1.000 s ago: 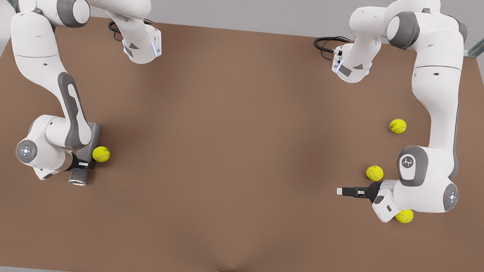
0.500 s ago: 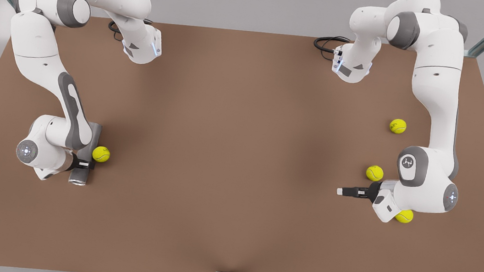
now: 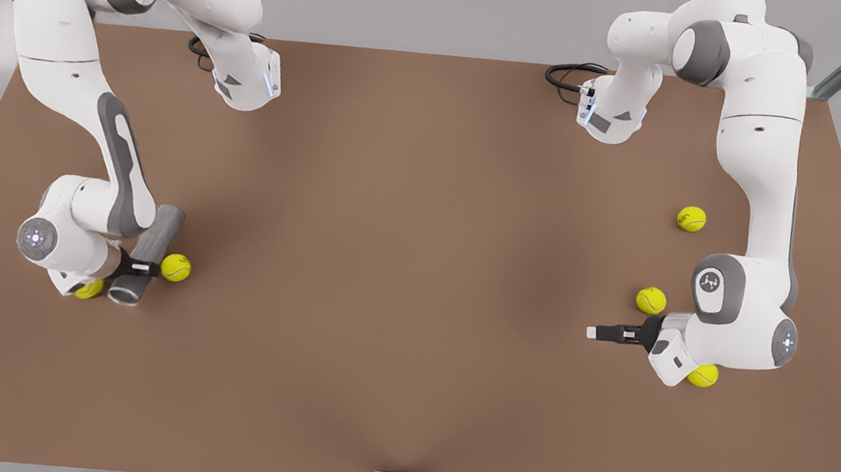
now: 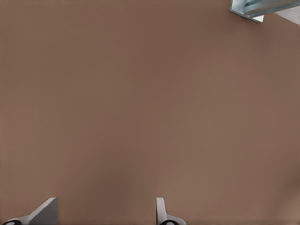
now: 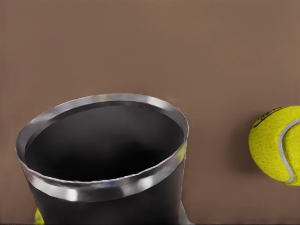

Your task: Put the tennis tube upright

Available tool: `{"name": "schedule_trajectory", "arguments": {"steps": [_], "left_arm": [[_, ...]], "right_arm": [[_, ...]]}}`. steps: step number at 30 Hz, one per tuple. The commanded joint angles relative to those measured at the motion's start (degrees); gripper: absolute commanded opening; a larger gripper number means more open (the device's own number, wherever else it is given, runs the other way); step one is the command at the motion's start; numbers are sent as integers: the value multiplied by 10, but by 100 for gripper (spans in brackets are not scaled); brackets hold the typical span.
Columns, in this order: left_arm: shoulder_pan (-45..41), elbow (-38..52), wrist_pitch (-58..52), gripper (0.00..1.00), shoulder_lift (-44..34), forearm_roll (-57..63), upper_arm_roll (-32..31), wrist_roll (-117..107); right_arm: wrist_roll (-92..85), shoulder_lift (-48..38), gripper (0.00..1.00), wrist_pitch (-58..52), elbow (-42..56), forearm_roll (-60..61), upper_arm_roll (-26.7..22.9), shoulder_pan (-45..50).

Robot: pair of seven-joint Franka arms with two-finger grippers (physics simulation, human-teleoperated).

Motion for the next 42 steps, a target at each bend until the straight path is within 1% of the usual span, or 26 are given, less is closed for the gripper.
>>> {"name": "schedule_trajectory", "arguments": {"steps": [1,7,9,11,12,14,15,16,18,19,20,22,24,32,35,36,38,39,42], "left_arm": [[0,0,0,99,0,0,0,0],[0,0,0,99,-1,0,0,0],[0,0,0,99,0,0,0,0],[0,0,0,99,0,1,0,0],[0,0,0,99,0,1,0,0],[1,0,0,99,-1,1,0,0],[1,1,0,99,-2,1,0,1],[1,0,0,99,-2,1,0,0],[4,1,-1,99,-4,0,1,1],[4,0,0,99,-4,-1,1,1],[7,0,0,99,-4,-2,1,1],[10,1,-1,99,-4,-2,1,1],[11,1,-1,99,-4,-2,2,-1],[17,1,1,99,-4,1,5,0],[17,1,4,99,1,1,5,1],[17,1,5,99,1,2,5,1],[17,1,6,99,3,2,5,1],[17,1,6,99,3,2,5,1],[17,1,5,99,1,3,6,1]], "right_arm": [[0,-7,77,0,-5,0,1,-2],[-13,-47,77,-16,-39,0,6,-6],[-20,-65,77,-32,-49,0,38,-38],[-25,-92,77,-50,-60,2,43,-43],[-28,-102,77,-59,-66,3,58,-57],[-28,-122,77,-76,-78,6,116,-105],[-28,-133,77,-91,-78,9,130,-109],[-28,-143,77,-102,-78,14,140,-108],[-36,-153,77,-114,-75,34,179,-110],[-42,-155,77,-120,-73,49,182,-104],[-70,-155,77,-121,-70,79,196,-101],[-87,-154,77,-115,-66,81,225,-97],[-87,-150,77,-112,-55,81,267,-94],[-93,-128,77,-59,-24,70,268,78],[-114,-81,77,-24,-5,4,269,133],[-157,-71,77,-3,-6,-11,268,148],[-158,-40,77,51,-6,-101,269,175],[-159,-29,77,57,-3,-143,270,183],[-163,4,77,79,29,-167,268,224]]}}
